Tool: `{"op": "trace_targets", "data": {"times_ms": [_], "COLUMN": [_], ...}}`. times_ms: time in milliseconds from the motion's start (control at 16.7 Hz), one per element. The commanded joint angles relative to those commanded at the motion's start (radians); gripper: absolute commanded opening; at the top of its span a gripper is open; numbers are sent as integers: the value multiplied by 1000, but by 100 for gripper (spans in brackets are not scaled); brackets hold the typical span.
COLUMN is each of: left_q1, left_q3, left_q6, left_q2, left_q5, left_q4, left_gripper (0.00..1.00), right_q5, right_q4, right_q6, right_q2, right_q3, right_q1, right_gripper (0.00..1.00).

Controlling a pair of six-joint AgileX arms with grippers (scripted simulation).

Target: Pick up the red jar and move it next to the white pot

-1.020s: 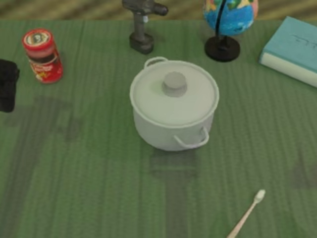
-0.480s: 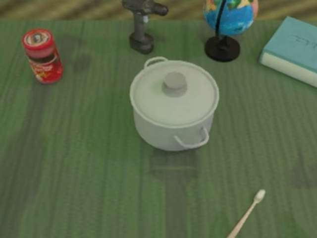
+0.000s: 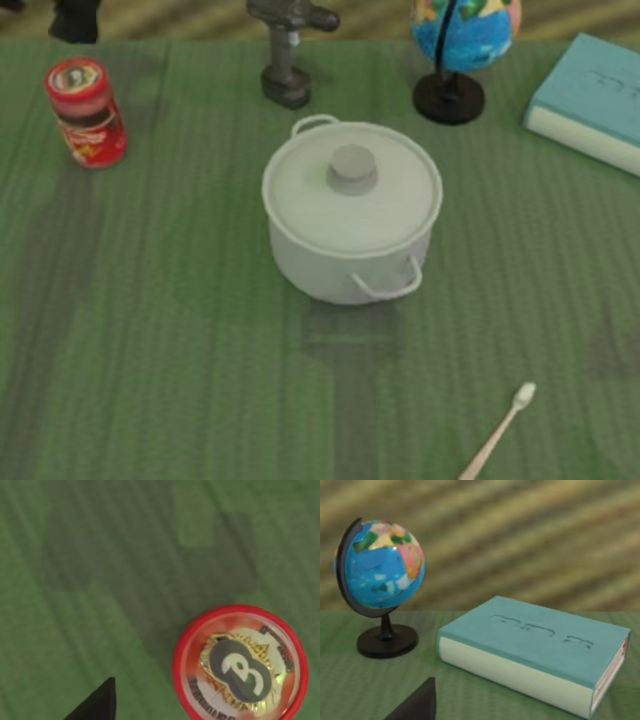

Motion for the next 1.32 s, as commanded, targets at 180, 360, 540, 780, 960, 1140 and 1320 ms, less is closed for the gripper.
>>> {"op": "trace_targets", "data": {"times_ms": [180, 360, 540, 780, 960, 1140, 1320], "left_q1": [9, 12, 12, 7, 4, -1, -2], "left_q3": [94, 130, 130, 117, 67, 18, 9], "left_q6": [15, 20, 20, 17, 11, 7, 6], "left_q2": [139, 196, 196, 202, 216, 231, 234], "left_q5": [-11, -16, -16, -17, -18, -19, -19], "left_q4": [-78, -113, -113, -95, -29, 35, 47], "left_gripper": [100, 100, 100, 100, 100, 100, 100], "right_q5": [0, 0, 0, 0, 0, 0, 0], "right_q4": [0, 0, 0, 0, 0, 0, 0], "right_q6": [0, 0, 0, 0, 0, 0, 0], "right_q2": [0, 0, 0, 0, 0, 0, 0], "right_q3": [0, 0, 0, 0, 0, 0, 0], "right_q1": [0, 0, 0, 0, 0, 0, 0], "right_gripper": [100, 100, 100, 100, 100, 100, 100]}}
